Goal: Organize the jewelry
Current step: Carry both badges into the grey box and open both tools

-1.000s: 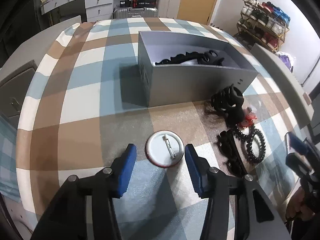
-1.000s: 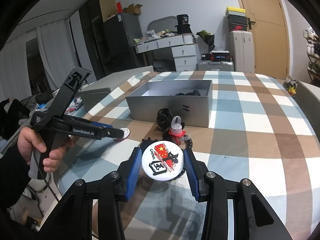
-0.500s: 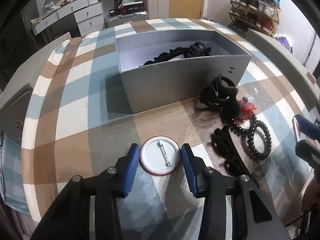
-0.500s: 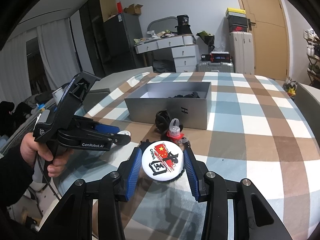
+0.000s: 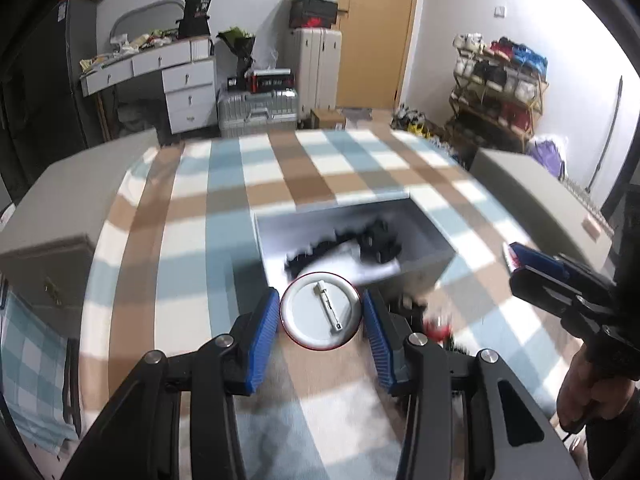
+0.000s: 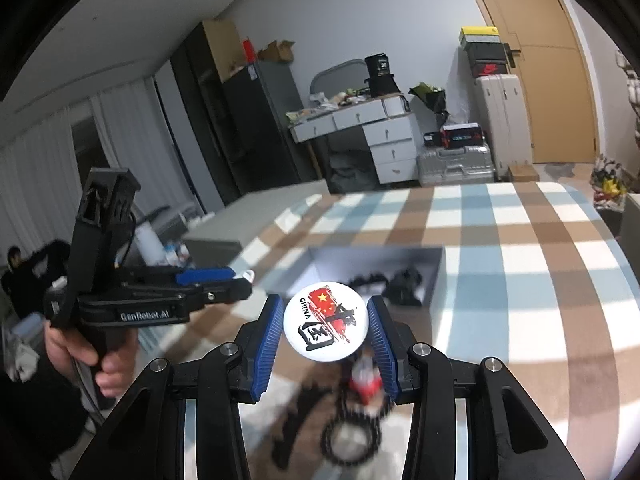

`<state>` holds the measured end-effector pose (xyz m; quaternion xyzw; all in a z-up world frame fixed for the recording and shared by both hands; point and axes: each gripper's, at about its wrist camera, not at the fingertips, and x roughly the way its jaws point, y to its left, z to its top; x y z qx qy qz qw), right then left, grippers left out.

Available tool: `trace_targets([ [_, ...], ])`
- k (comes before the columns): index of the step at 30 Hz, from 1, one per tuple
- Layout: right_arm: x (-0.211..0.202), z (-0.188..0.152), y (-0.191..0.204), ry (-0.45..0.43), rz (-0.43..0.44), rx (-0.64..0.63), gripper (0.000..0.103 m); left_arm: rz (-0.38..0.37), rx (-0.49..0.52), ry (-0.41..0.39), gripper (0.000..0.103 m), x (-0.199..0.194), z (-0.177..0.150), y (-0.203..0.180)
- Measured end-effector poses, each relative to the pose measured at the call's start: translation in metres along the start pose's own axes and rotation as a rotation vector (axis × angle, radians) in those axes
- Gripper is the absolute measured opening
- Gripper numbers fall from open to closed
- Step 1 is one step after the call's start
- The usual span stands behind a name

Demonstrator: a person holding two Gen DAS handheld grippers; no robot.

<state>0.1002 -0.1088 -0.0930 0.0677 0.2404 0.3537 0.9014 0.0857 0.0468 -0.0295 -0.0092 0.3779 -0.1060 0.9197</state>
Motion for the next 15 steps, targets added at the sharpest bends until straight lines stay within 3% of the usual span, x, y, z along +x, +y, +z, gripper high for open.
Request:
trace_targets([
  [4,0.016,0.02,-0.002,0.0,0.0,-0.01,0.042,-0.01,0.0,-0.018,0.037,0.015,0.017,0.0],
  [15,0.068,0.044,-0.021,0.053,0.004,0.008,0.042,-0.054,-0.026,0.027,0.037,0.055,0.033,0.007],
])
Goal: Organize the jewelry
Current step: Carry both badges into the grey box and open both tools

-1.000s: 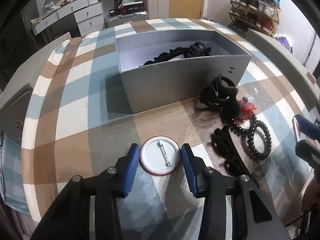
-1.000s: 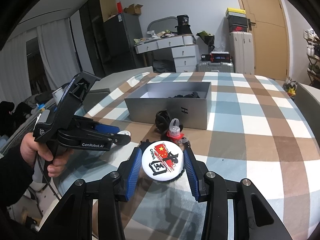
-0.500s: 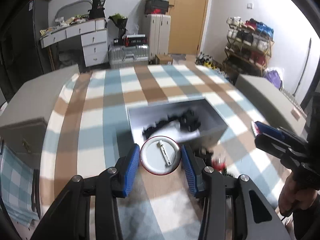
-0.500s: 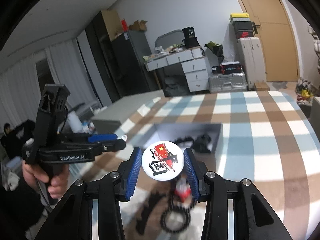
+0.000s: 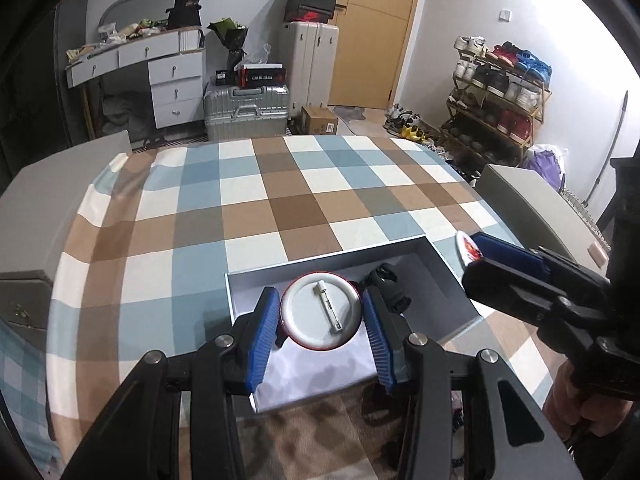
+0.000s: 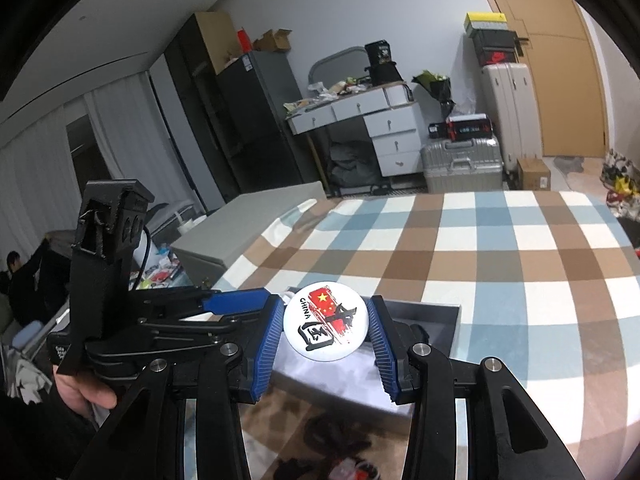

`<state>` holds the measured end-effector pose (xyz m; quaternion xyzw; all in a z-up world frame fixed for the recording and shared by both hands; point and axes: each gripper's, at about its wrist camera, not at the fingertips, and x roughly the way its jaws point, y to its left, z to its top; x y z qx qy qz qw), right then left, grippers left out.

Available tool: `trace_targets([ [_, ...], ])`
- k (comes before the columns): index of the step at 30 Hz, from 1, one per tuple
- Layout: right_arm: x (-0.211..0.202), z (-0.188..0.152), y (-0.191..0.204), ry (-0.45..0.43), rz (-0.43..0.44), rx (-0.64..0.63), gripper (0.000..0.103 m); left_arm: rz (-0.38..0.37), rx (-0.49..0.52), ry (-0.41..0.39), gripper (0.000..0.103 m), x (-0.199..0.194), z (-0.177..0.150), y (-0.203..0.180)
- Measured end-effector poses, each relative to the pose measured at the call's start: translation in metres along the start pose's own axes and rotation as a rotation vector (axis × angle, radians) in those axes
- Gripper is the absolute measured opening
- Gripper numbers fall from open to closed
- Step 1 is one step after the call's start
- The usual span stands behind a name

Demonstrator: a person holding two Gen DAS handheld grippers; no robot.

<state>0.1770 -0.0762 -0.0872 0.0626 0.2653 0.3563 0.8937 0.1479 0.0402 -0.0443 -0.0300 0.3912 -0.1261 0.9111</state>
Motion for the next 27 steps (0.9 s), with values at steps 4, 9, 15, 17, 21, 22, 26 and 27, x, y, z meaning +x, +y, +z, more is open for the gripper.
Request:
trace_targets([
  [4,0.014,0.001,-0.007,0.024,-0.002,0.013,0.042,-0.01,-0.009,0.017,0.037,0.008,0.001,0.002],
  [9,0.029,-0.001,-0.011,0.062,-0.013,0.012,0.042,-0.021,-0.008,0.038,0.037,0.016,-0.001,0.003],
  [15,0.042,-0.004,-0.014,0.1,-0.019,0.012,0.042,-0.044,-0.013,0.064,0.037,0.025,-0.002,0.006],
  [17,0.044,-0.004,-0.014,0.103,-0.024,0.007,0.042,-0.052,-0.015,0.068,0.037,0.026,-0.002,0.007],
  [21,0.049,-0.003,-0.014,0.107,-0.033,-0.008,0.042,-0.061,-0.017,0.077,0.037,0.029,-0.002,0.007],
  [22,0.05,-0.003,-0.014,0.109,-0.036,-0.01,0.042,-0.065,-0.019,0.078,0.037,0.031,-0.002,0.008],
  [26,0.056,-0.002,-0.015,0.119,-0.04,-0.01,0.042,-0.078,-0.022,0.081,0.037,0.032,-0.001,0.01],
  [27,0.057,-0.001,-0.017,0.12,-0.04,-0.005,0.042,-0.082,-0.024,0.079,0.037,0.032,-0.001,0.011],
])
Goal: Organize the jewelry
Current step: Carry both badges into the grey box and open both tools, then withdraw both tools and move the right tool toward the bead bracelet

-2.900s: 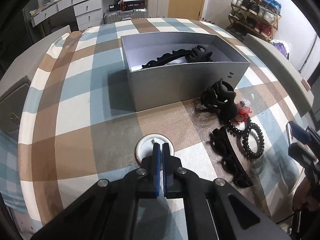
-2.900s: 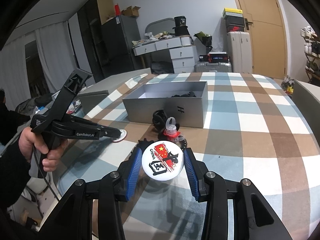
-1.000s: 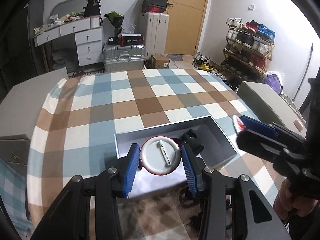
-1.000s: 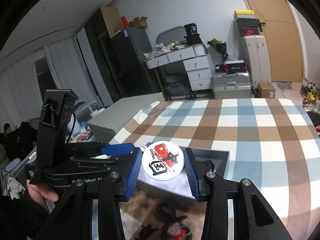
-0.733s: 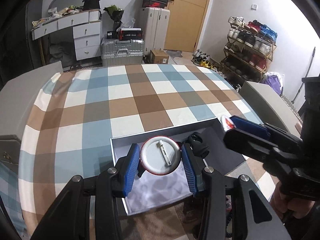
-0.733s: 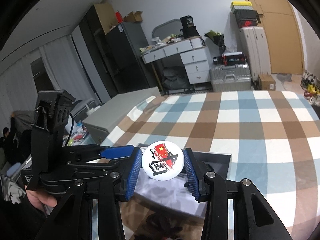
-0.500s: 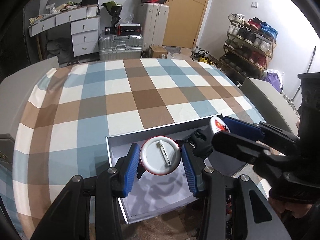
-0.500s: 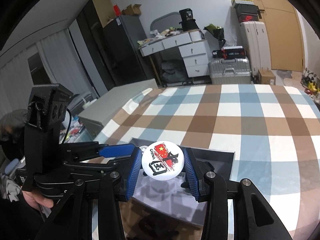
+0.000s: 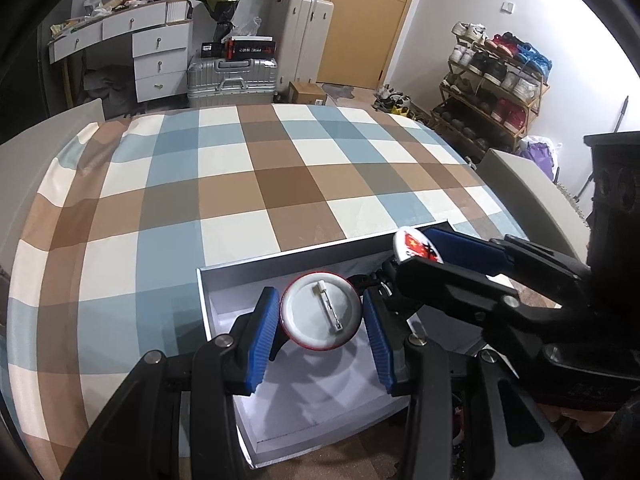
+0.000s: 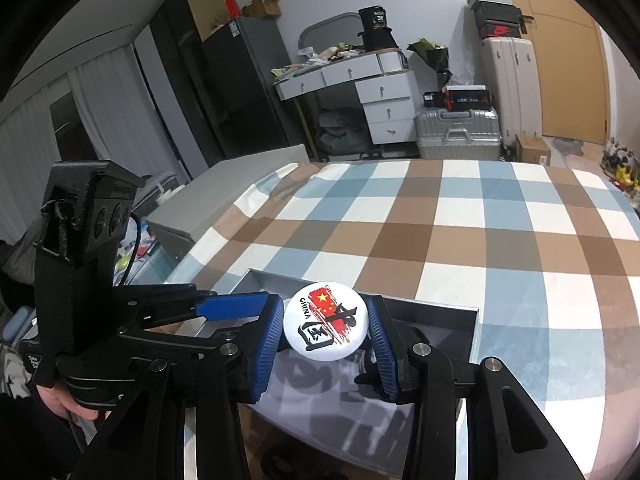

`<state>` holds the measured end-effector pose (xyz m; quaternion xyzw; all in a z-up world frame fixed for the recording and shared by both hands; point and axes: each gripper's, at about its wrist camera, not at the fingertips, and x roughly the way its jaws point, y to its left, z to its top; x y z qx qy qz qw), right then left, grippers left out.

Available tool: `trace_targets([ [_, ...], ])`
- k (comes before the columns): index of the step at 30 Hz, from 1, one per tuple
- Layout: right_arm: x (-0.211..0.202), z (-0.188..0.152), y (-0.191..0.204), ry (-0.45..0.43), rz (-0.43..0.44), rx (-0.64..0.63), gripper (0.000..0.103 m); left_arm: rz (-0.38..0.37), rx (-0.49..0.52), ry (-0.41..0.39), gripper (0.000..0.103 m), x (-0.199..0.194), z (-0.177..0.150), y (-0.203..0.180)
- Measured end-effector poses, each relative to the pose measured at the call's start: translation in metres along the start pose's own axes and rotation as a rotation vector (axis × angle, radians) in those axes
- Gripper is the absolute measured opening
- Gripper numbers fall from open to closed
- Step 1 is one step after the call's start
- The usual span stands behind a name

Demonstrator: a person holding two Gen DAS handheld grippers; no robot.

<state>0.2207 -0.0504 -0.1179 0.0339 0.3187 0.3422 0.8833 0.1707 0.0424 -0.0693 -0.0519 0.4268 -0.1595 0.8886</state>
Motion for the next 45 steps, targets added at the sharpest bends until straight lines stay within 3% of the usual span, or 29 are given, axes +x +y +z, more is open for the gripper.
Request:
trace_targets([
  [4,0.0,0.002,-0.003,-0.004,-0.006,0.017,0.044,-0.03,-0.017,-0.006,0.038,0.0,0.001,0.005],
  [8,-0.008,0.003,-0.005,-0.028,-0.006,0.031,0.058,-0.027,-0.018,-0.014,0.051,-0.004,0.0,0.006],
  [12,-0.027,0.003,-0.006,-0.064,-0.015,0.043,0.058,-0.01,-0.018,-0.043,0.059,-0.015,-0.003,0.004],
  [14,-0.036,0.003,-0.004,-0.085,-0.024,0.042,0.071,0.01,-0.016,-0.052,0.059,-0.02,-0.004,0.003],
  [20,-0.069,0.0,0.004,-0.168,-0.056,0.041,0.087,0.093,-0.041,-0.103,0.062,-0.035,-0.006,-0.001],
  [29,-0.104,-0.009,0.016,-0.225,-0.08,0.033,0.099,0.158,-0.048,-0.204,0.076,-0.063,-0.012,-0.013],
  [32,-0.112,-0.014,0.02,-0.236,-0.082,0.03,0.1,0.178,-0.049,-0.235,0.083,-0.07,-0.016,-0.016],
  [40,-0.129,-0.036,0.033,-0.26,-0.112,-0.008,0.103,0.21,-0.07,-0.307,0.09,-0.089,-0.036,-0.018],
  [42,-0.132,-0.043,0.034,-0.263,-0.119,-0.011,0.103,0.223,-0.073,-0.327,0.1,-0.092,-0.043,-0.019],
  [45,-0.133,-0.052,0.034,-0.245,-0.122,-0.009,0.103,0.228,-0.072,-0.349,0.101,-0.095,-0.056,-0.023],
])
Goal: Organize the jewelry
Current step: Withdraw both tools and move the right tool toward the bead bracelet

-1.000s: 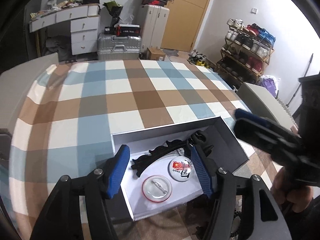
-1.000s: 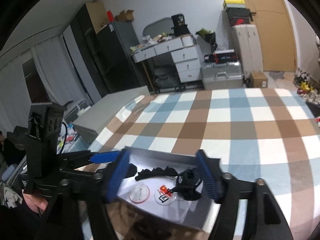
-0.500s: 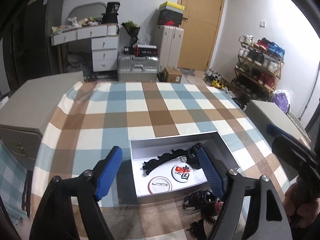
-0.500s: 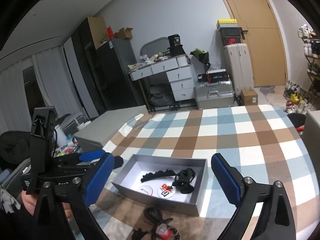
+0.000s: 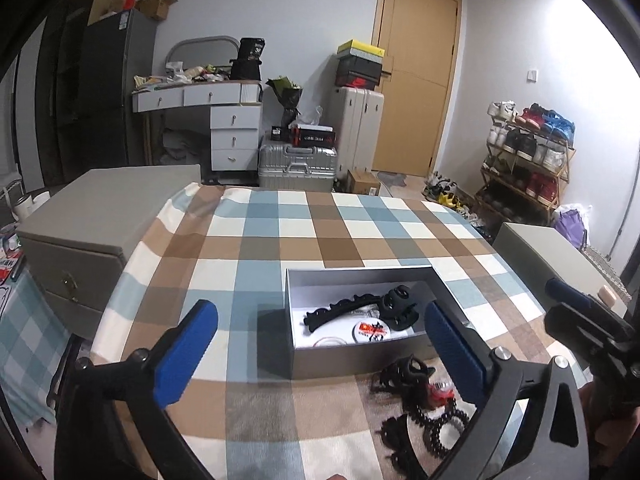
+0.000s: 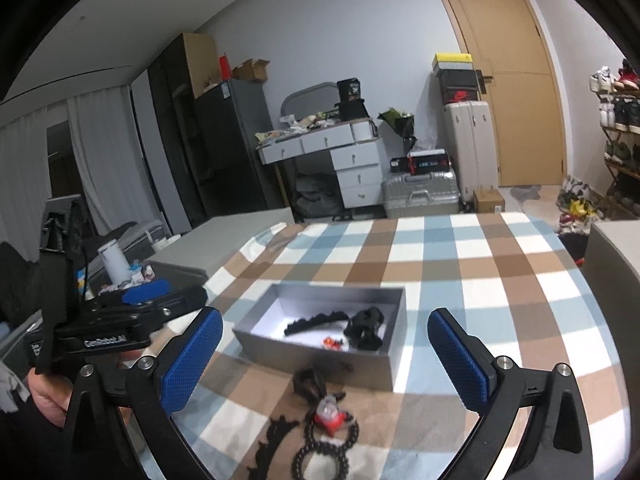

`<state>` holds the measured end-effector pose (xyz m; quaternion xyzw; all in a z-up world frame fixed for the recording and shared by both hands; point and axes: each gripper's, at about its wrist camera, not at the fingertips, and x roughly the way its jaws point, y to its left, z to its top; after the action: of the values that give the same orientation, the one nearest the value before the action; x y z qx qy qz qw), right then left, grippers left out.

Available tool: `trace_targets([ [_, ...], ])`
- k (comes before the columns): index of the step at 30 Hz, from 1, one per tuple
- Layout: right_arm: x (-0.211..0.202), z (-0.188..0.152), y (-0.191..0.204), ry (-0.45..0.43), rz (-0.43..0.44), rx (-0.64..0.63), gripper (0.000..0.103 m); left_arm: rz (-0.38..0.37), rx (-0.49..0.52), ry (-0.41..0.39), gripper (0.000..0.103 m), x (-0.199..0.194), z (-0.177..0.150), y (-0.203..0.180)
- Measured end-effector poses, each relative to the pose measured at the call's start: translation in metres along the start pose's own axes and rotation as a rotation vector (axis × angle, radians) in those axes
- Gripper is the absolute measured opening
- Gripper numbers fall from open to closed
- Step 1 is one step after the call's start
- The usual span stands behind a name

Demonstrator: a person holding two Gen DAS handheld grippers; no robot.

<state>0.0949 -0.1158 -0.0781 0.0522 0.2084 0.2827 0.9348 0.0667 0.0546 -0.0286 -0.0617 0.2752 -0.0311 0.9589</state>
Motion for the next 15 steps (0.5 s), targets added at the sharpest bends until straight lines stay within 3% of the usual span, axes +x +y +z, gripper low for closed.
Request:
trace_targets([
  [15,0.008,-0.053,0.0,0.14,0.043,0.025,0.101,0.018,0.016,0.098,0.101,0.001,-0.057,-0.006],
])
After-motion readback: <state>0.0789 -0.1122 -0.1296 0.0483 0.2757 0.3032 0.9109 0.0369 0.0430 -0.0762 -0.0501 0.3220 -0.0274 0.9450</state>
